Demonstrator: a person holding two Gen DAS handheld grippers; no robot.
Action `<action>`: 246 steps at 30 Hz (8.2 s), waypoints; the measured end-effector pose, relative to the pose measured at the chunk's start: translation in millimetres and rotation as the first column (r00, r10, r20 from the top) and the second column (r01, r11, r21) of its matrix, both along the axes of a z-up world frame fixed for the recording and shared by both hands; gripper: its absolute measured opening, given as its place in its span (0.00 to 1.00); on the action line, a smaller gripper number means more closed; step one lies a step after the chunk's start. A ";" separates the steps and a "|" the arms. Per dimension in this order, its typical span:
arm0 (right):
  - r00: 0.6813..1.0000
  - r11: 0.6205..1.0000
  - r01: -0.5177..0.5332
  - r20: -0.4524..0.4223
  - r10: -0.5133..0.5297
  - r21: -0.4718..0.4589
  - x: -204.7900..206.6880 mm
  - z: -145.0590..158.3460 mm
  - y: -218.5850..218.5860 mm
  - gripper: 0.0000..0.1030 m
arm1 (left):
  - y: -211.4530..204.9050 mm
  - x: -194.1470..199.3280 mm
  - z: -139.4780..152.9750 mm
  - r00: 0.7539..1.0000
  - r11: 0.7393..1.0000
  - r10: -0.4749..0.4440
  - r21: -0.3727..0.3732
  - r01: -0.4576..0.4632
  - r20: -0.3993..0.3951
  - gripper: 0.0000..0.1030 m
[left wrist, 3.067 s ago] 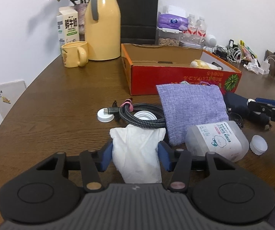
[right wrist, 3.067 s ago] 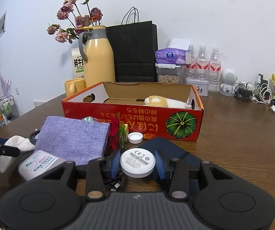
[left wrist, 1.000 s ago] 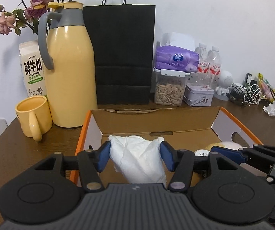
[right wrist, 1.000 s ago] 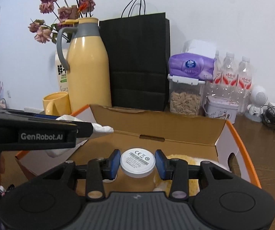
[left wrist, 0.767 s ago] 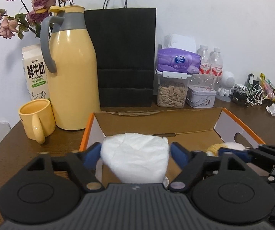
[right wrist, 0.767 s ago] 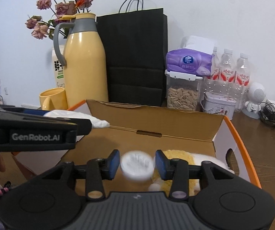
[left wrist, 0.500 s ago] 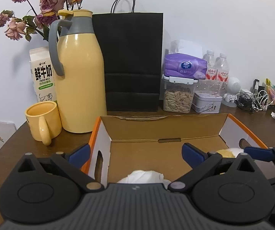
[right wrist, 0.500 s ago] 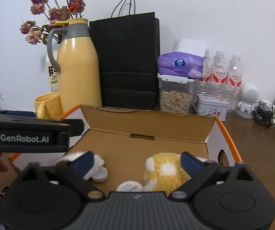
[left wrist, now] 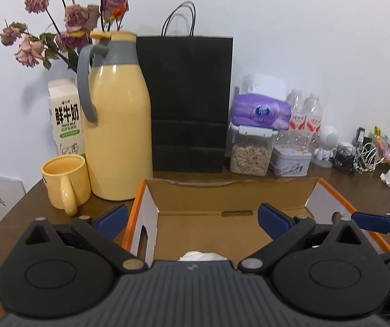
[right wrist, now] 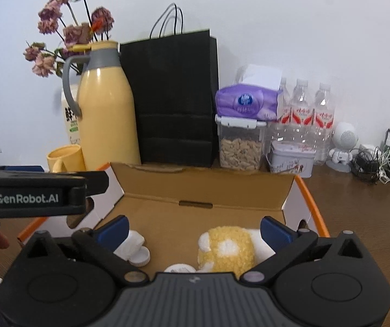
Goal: Organize objects
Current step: 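Withdraw both grippers from the box back over the table, then lower the right gripper onto the navy zippered case and close it, then grasp the black braided cable with the left gripper while the right holds the case, then carry the cable and navy case into the cardboard box and open both grippers, then withdraw both grippers from the box back over the table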
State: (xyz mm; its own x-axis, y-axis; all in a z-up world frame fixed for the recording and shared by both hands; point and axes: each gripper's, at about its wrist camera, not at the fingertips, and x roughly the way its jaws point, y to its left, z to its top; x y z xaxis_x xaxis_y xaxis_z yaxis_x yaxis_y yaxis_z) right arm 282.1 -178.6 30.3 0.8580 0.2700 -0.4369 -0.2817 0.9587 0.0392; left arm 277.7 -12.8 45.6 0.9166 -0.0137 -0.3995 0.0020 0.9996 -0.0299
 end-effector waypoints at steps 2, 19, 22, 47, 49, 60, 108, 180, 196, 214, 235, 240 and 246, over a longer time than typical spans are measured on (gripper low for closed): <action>1.000 1.000 0.001 0.016 -0.001 0.002 -5.8 6.2 -2.6 1.00 | 1.0 -6.3 4.6 1.000 1.000 -0.005 -0.004 0.006 0.012 1.00; 0.999 1.000 0.004 0.052 -0.003 -0.025 -81.5 18.7 -44.0 1.00 | 30.6 -78.6 27.7 0.999 1.000 0.019 0.001 -0.019 0.036 1.00; 0.999 0.999 0.016 0.039 -0.014 -0.031 -94.6 13.1 -54.6 1.00 | 36.8 -91.5 24.1 0.999 1.000 0.027 0.006 -0.027 0.021 1.00; 0.987 0.990 -0.003 -0.159 -0.019 -0.138 -159.8 -51.4 -102.2 1.00 | 88.3 -170.2 -29.3 0.980 0.991 0.131 -0.002 -0.133 -0.148 1.00; 0.987 0.988 -0.029 -0.158 0.004 -0.153 -155.1 -50.8 -100.7 1.00 | 89.5 -170.7 -29.4 0.980 0.991 0.135 -0.004 -0.137 -0.148 1.00; 0.952 0.964 -0.204 -0.262 0.155 -0.170 -95.8 -65.1 -93.8 1.00 | 97.5 -172.7 -35.6 0.974 0.987 0.157 -0.018 -0.162 -0.162 1.00; 0.979 0.999 0.024 -0.201 -0.030 -0.031 -126.6 -70.3 -84.9 0.72 | 83.9 -162.7 -71.3 0.963 0.998 0.057 0.001 -0.059 -0.264 1.00; 0.996 0.996 -0.089 0.030 0.089 0.025 -96.5 8.4 -45.1 0.65 | 17.5 -73.5 27.5 0.990 0.989 -0.140 -0.042 0.139 -0.029 0.90; 0.999 0.998 -0.038 -0.012 0.039 0.059 29.4 2.3 22.3 0.65 | 5.3 45.5 1.8 0.996 0.992 -0.021 -0.123 0.010 -0.087 0.90; 0.997 0.999 -0.005 -0.079 0.008 0.040 42.2 -21.4 14.1 0.73 | -0.5 46.3 -13.1 0.996 0.999 0.008 -0.033 -0.011 -0.089 1.00; 0.997 0.999 0.021 -0.071 -0.019 0.035 38.8 -12.4 6.0 1.00 | -0.2 38.0 -3.0 0.998 0.999 -0.004 -0.040 0.002 -0.062 1.00; 0.999 0.999 0.008 -0.042 -0.006 0.034 29.8 -1.4 4.4 1.00 | 1.0 23.5 10.6 1.000 0.998 -0.023 -0.050 0.022 -0.016 1.00; 1.000 1.000 -0.007 -0.002 0.007 0.023 12.7 12.3 0.3 1.00 | 0.8 -3.9 28.9 0.998 0.997 -0.043 -0.054 0.046 0.051 1.00</action>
